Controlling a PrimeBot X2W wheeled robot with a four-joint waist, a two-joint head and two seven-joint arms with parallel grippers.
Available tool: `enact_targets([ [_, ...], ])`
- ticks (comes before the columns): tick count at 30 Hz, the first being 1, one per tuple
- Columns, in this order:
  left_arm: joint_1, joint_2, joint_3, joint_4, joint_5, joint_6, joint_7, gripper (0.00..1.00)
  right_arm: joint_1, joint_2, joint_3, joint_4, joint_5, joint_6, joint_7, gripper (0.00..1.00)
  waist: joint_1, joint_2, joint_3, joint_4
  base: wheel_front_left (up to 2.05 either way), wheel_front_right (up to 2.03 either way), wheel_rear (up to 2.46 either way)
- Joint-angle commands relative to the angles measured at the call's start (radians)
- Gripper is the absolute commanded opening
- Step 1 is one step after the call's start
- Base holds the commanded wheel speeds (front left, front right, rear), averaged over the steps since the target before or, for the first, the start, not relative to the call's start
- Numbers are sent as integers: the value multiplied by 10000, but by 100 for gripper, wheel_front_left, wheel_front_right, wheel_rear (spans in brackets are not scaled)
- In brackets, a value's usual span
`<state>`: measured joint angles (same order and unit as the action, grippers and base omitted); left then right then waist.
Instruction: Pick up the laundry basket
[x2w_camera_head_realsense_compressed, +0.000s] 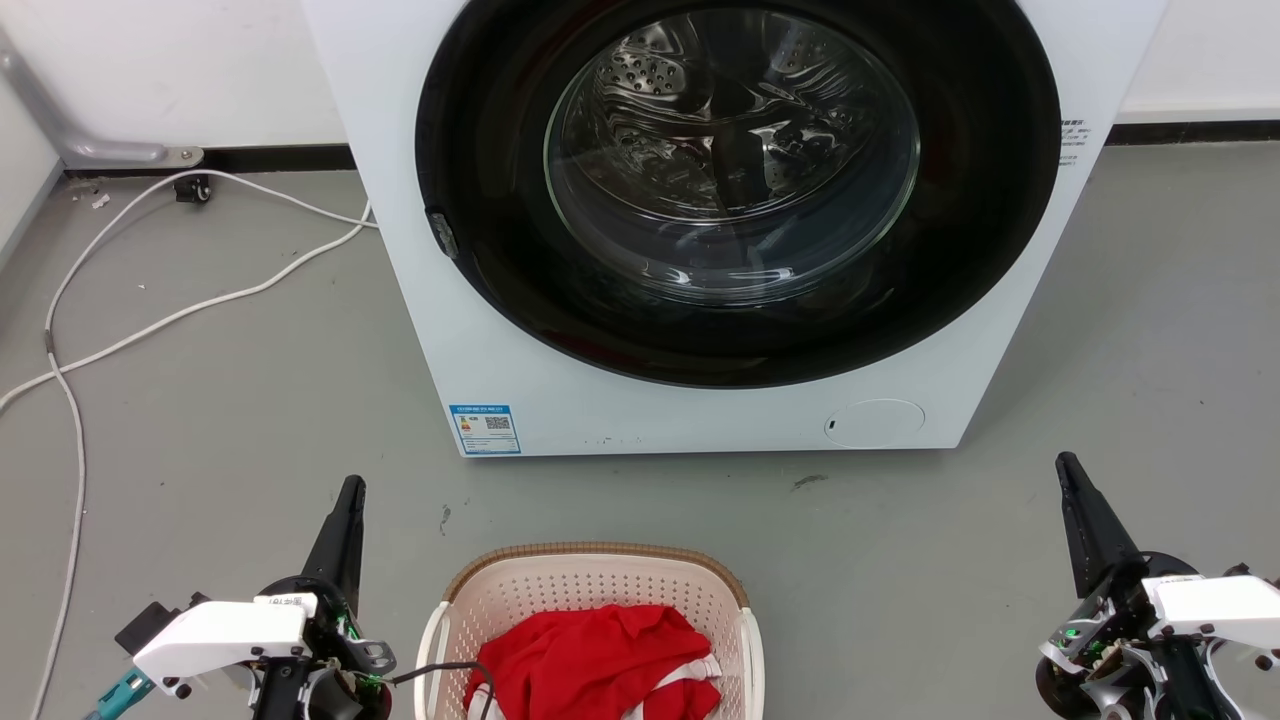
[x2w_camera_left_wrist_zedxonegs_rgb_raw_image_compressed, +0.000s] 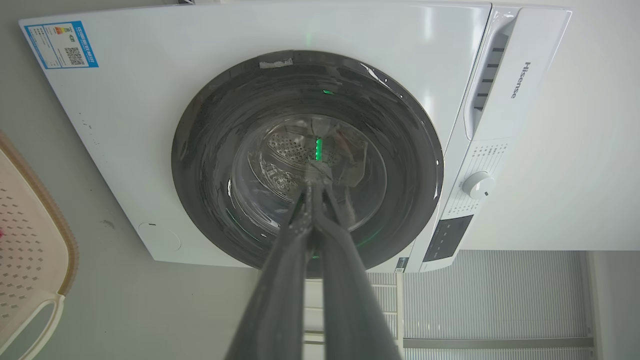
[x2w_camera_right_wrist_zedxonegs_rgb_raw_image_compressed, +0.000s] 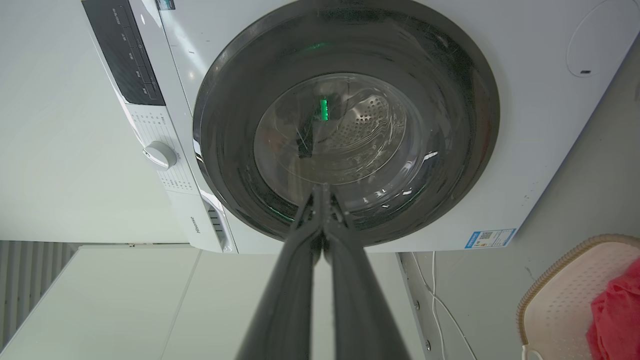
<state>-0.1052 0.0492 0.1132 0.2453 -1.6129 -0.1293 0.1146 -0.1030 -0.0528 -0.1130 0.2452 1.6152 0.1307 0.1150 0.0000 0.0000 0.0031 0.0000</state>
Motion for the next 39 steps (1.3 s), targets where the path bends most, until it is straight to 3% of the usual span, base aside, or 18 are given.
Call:
enact_targets([
  [1,-81,20,27,6,-5,-46,23,0,-121,26,-13,7,-42,0,9,0,0,0,0,0,0,0,0],
  [28,-81,20,27,6,-5,-47,22,0,-121,30,-16,7,-48,0,15,0,0,0,0,0,0,0,0],
  [29,0,-2,0,3,0,0,-2,100,0,2,-6,1,-3,0,-2,100,0,0,0,0,0,0,0],
  [39,97,-23,-69,-98,799,12,-419,100,110,17,18,62,-721,0,-406,100,0,0,21,2,0,0,0],
])
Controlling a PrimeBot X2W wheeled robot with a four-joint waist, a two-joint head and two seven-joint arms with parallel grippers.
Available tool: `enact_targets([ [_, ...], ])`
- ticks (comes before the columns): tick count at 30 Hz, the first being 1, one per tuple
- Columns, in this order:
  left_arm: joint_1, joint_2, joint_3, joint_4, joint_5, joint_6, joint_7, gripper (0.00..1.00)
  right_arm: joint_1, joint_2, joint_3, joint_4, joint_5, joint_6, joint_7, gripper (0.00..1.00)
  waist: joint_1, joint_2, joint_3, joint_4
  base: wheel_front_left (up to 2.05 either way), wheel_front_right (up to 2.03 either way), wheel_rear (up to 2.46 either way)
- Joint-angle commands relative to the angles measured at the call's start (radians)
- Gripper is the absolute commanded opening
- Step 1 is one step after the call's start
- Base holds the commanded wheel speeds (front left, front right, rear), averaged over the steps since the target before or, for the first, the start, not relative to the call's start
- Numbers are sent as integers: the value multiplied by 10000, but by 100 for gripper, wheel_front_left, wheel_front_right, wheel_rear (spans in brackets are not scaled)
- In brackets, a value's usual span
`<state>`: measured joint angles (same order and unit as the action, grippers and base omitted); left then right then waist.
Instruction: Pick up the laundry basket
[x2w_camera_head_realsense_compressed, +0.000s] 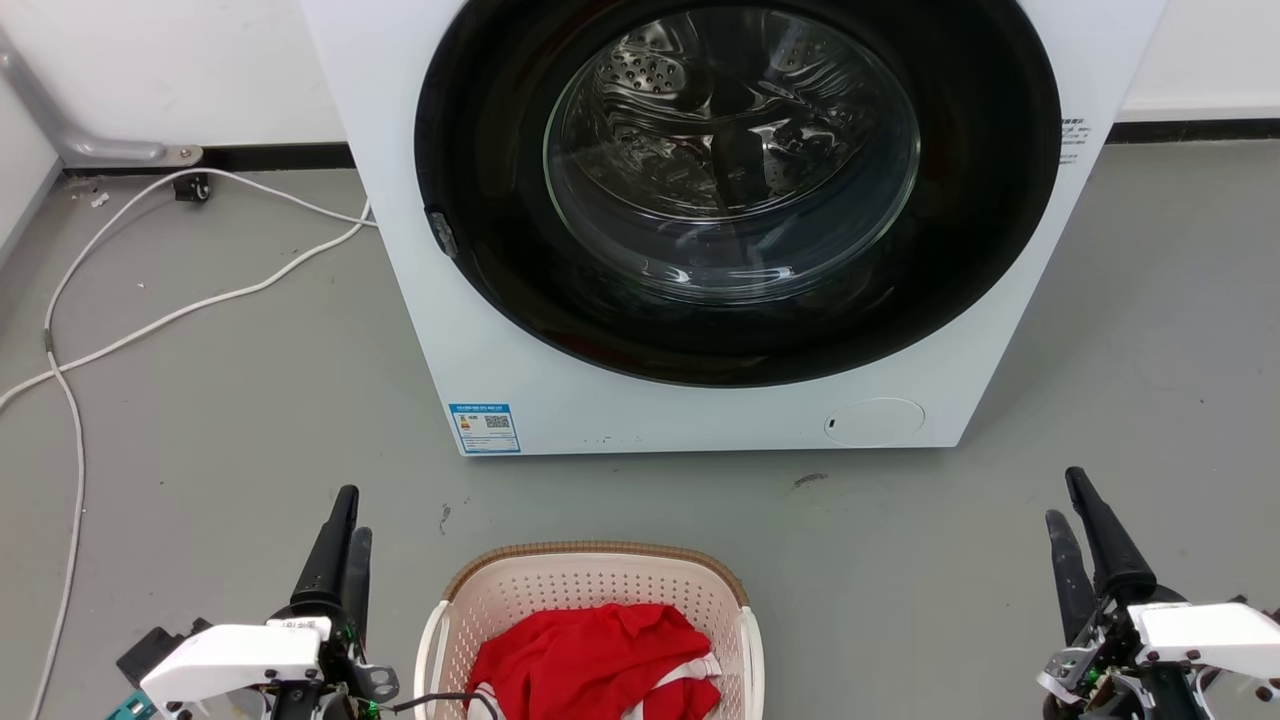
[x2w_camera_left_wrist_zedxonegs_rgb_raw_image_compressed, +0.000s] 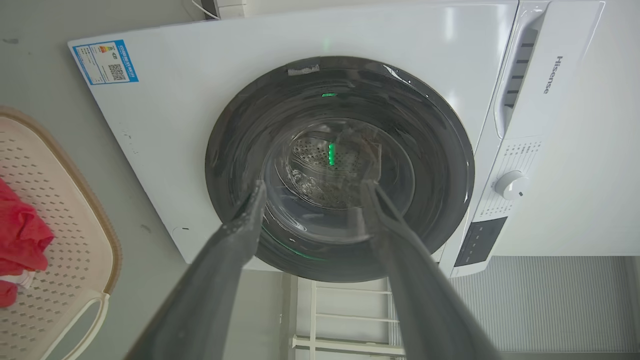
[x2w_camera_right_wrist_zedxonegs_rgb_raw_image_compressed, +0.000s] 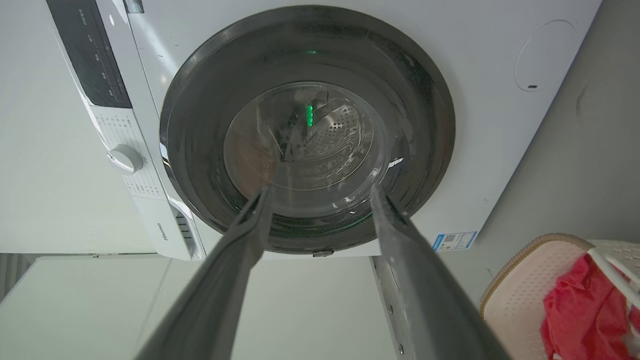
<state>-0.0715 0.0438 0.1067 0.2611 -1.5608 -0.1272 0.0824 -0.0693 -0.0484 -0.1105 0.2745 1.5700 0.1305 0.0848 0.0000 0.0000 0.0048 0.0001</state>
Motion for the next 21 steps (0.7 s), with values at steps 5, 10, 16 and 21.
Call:
enact_targets([
  [5,-277,34,24,-472,1230,-5,-336,100,-227,-28,25,-505,-1364,2,-345,100,0,0,22,2,0,0,0],
  [10,-285,38,-30,-729,2372,86,-562,100,-195,-28,191,-808,-2693,2,-573,100,0,0,41,2,0,0,0],
  [16,-256,42,-192,-972,3744,273,-819,100,-132,-28,408,-1072,-4278,2,-829,100,0,0,58,8,0,0,0],
  [21,-222,44,-282,-1086,4536,351,-984,100,-75,-29,592,-1201,-5311,2,-994,100,0,0,63,10,0,0,0],
])
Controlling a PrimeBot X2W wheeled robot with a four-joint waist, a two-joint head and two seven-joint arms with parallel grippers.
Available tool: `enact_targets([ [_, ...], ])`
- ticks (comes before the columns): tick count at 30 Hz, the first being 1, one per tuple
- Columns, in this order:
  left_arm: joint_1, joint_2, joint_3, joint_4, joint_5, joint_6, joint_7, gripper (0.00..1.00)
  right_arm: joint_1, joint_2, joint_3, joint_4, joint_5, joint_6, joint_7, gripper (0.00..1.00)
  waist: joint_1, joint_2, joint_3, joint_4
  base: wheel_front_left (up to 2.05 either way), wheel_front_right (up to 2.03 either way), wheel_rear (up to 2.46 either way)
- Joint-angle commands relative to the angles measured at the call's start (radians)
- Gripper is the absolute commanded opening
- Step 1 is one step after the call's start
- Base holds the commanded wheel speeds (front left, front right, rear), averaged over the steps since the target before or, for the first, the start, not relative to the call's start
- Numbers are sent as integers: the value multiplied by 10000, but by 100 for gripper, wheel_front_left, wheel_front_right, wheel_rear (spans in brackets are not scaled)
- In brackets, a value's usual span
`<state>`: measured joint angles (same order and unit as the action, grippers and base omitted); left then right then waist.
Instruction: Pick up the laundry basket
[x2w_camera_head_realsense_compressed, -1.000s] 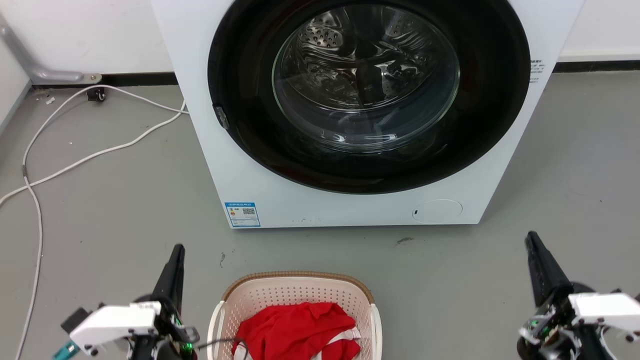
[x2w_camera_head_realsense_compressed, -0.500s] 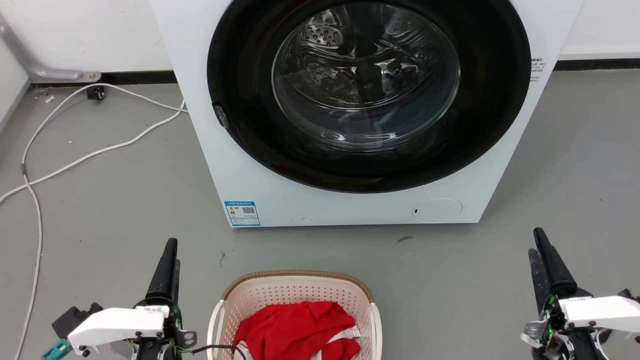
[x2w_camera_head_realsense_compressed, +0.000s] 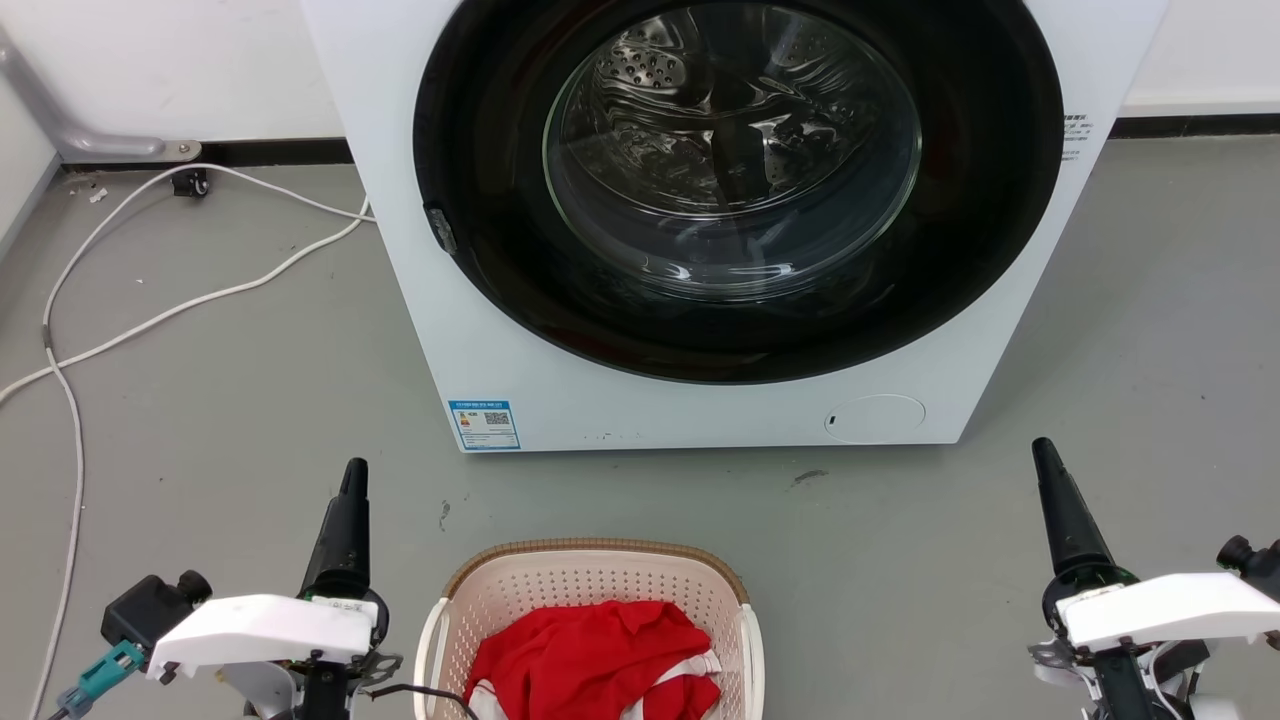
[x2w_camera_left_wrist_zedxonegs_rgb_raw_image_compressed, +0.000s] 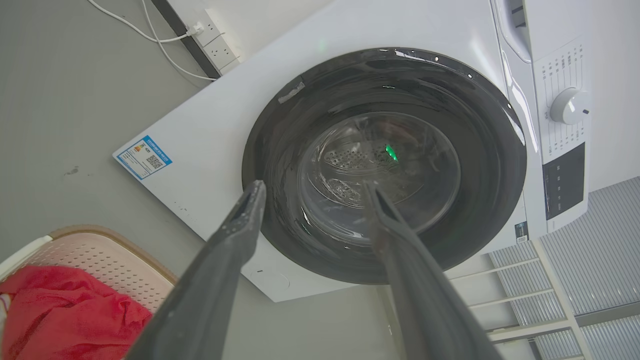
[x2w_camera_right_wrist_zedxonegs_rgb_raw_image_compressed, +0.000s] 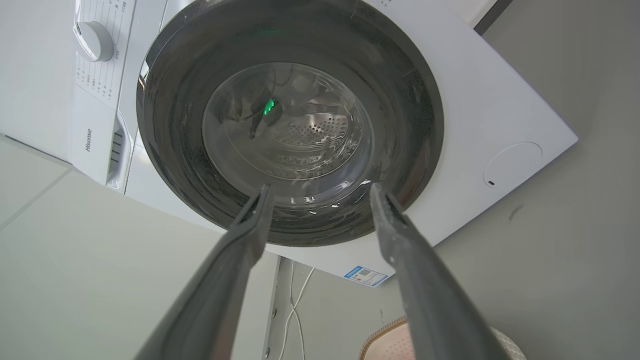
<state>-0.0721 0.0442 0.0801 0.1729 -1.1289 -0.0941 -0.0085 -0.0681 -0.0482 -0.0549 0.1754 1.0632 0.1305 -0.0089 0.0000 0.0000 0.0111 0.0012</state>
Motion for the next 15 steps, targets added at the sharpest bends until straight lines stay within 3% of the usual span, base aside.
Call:
enact_targets([
  [1,-205,41,-35,-231,396,32,-110,100,-72,-31,67,-232,-455,2,-95,100,0,0,1,0,0,0,0],
  [5,-150,46,-127,-392,1542,-12,-372,100,16,-31,207,-364,-1788,2,-361,100,0,0,18,5,0,0,0],
  [15,-45,51,-129,-643,2828,-111,-718,100,103,-32,328,-694,-3330,3,-706,100,0,0,69,12,0,0,0],
])
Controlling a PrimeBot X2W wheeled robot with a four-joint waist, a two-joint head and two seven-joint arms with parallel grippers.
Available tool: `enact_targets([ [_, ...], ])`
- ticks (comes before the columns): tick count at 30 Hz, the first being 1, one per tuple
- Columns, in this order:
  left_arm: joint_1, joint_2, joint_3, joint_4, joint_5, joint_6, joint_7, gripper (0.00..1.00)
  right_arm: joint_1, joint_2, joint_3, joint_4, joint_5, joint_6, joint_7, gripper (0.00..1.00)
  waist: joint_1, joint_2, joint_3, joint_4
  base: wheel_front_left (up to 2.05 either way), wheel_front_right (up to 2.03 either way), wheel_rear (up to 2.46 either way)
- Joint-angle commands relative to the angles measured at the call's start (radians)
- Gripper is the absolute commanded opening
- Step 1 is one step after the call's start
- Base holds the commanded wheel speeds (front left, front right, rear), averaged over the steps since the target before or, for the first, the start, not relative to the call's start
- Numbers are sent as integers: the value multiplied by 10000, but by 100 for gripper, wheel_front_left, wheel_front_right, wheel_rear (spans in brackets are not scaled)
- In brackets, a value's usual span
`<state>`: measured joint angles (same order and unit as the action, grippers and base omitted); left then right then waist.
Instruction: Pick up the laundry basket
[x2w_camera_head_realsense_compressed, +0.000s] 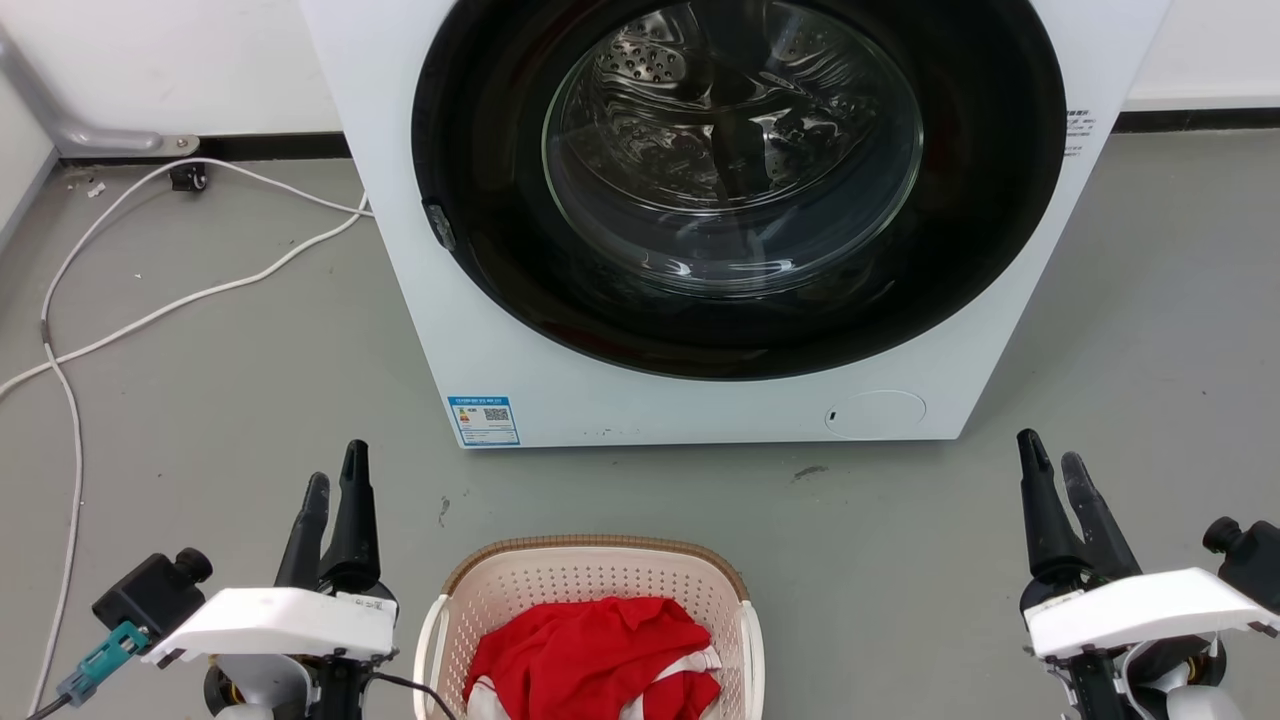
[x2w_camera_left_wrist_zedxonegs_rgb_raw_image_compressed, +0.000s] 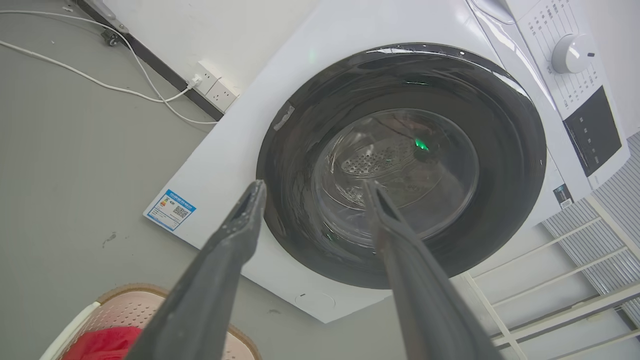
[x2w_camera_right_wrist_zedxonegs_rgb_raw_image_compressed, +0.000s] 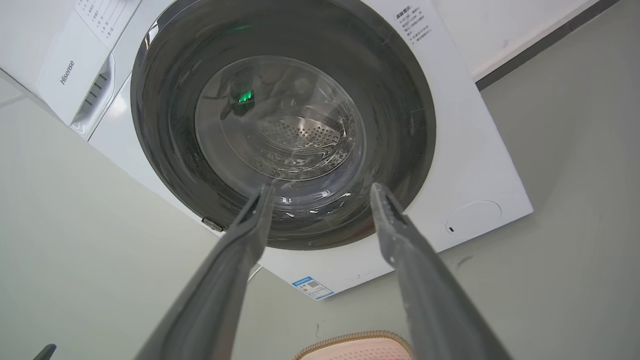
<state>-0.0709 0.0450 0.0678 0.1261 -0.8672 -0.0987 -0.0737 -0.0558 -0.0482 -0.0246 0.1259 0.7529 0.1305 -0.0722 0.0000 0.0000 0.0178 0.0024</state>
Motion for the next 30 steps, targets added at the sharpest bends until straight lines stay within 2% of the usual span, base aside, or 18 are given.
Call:
enact_targets([
  [1,-49,44,-9,-185,350,-63,-103,100,-5,-32,42,-219,-375,3,-107,100,0,0,6,0,0,0,0],
  [18,81,52,-119,-189,2481,48,-611,100,103,-33,28,-325,-2757,3,-625,100,0,0,27,2,0,0,0],
  [30,148,56,-181,-48,3772,176,-926,100,228,-33,37,-372,-3987,2,-934,100,0,0,54,5,0,0,0],
])
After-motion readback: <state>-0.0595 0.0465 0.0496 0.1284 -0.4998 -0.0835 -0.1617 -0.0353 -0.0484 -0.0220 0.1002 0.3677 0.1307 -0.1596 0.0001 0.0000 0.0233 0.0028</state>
